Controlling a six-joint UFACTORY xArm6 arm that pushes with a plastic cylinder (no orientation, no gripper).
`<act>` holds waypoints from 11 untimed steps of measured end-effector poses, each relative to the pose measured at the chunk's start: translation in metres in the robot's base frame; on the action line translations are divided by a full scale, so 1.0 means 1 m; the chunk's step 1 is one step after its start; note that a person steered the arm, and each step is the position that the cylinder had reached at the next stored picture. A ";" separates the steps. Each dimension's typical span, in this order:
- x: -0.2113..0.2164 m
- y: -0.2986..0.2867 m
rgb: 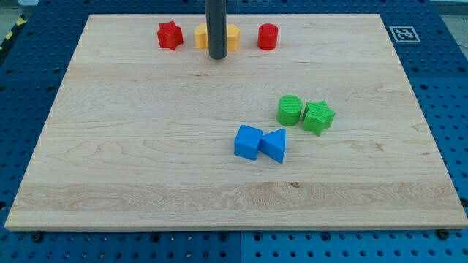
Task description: Move your arm above the red star
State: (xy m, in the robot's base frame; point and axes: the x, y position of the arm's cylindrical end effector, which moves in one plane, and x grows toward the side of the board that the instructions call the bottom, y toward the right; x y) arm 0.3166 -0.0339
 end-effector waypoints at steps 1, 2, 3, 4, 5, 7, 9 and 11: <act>0.004 -0.019; 0.004 -0.073; -0.005 -0.133; -0.060 -0.167; -0.118 -0.163; -0.117 -0.143; -0.114 -0.115; -0.102 -0.097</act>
